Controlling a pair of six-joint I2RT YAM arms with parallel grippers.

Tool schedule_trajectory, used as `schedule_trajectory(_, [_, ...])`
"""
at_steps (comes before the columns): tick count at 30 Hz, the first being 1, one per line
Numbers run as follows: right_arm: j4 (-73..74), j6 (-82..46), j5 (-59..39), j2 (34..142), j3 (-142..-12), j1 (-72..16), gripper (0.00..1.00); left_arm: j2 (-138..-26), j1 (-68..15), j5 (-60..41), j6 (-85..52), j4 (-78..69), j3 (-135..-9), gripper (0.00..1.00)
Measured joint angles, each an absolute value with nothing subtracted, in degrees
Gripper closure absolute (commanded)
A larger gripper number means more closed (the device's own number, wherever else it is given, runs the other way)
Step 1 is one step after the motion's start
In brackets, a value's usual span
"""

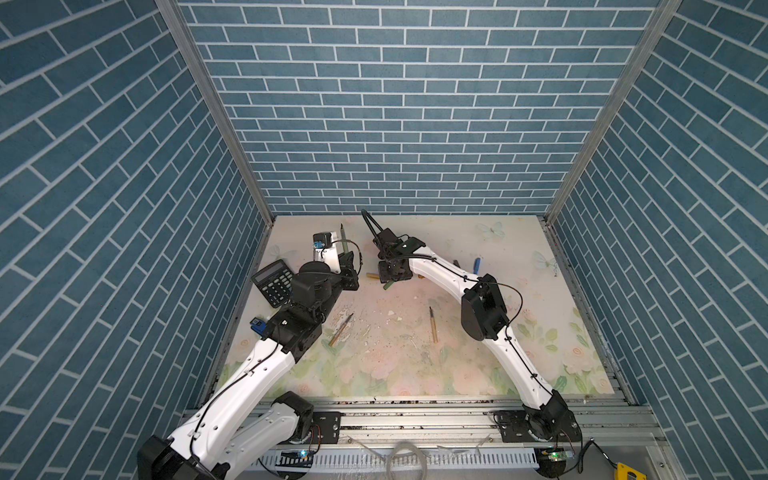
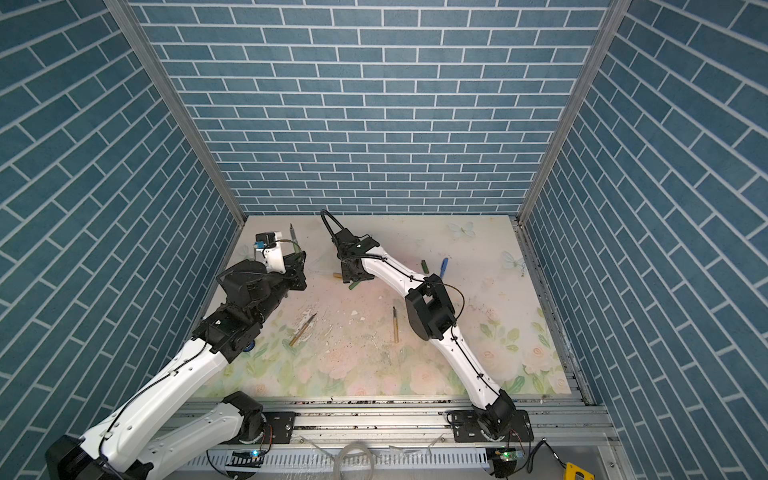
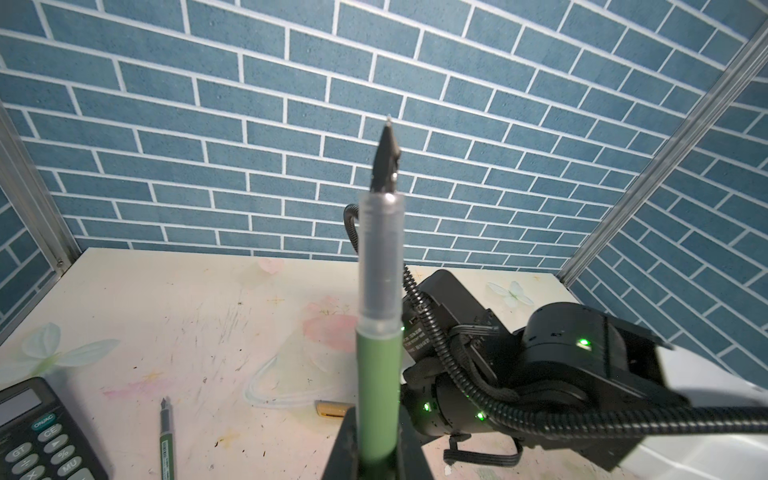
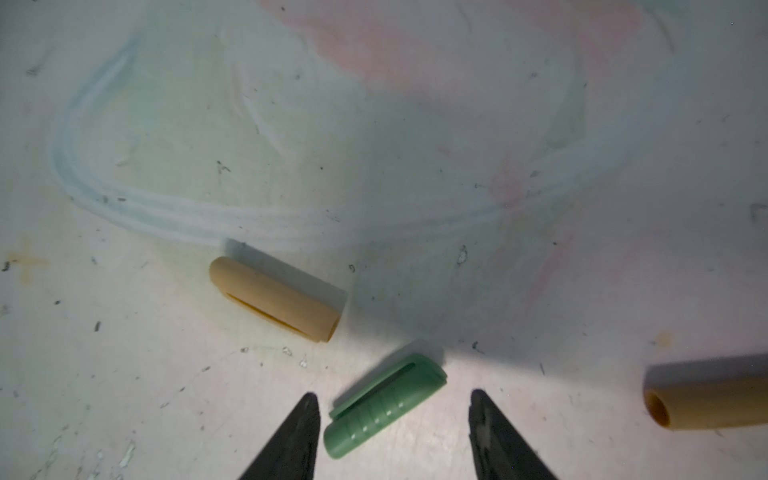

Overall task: Insert the pens into the pen caps
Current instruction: 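Move the right gripper over the green pen cap on the table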

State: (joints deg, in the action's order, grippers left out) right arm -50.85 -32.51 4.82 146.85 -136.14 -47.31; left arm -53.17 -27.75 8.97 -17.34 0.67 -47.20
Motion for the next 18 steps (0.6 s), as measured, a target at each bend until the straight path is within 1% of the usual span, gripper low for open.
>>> schedule_trajectory(6, [-51.83,-32.1,4.32,147.96,-135.41,-47.24,0.47,-53.12,-27.75,8.47,-17.32,0.14,-47.2,1.0])
schedule_trajectory(11, [-49.54,-31.07,4.49,145.29,-130.26,-47.11,0.53,-53.12,-27.75,8.05,-17.32,0.12,-47.2,1.0])
schedule_trajectory(13, [-48.8,-30.7,4.1,143.96,-127.94,-46.89,0.57,-53.15,-27.75,7.81,-17.32,0.12,-47.2,1.0])
schedule_trajectory(18, [-48.84,-29.43,2.22,143.33,-126.93,-46.33,0.59,-53.17,-27.7,7.55,-17.34,0.1,-47.2,1.0])
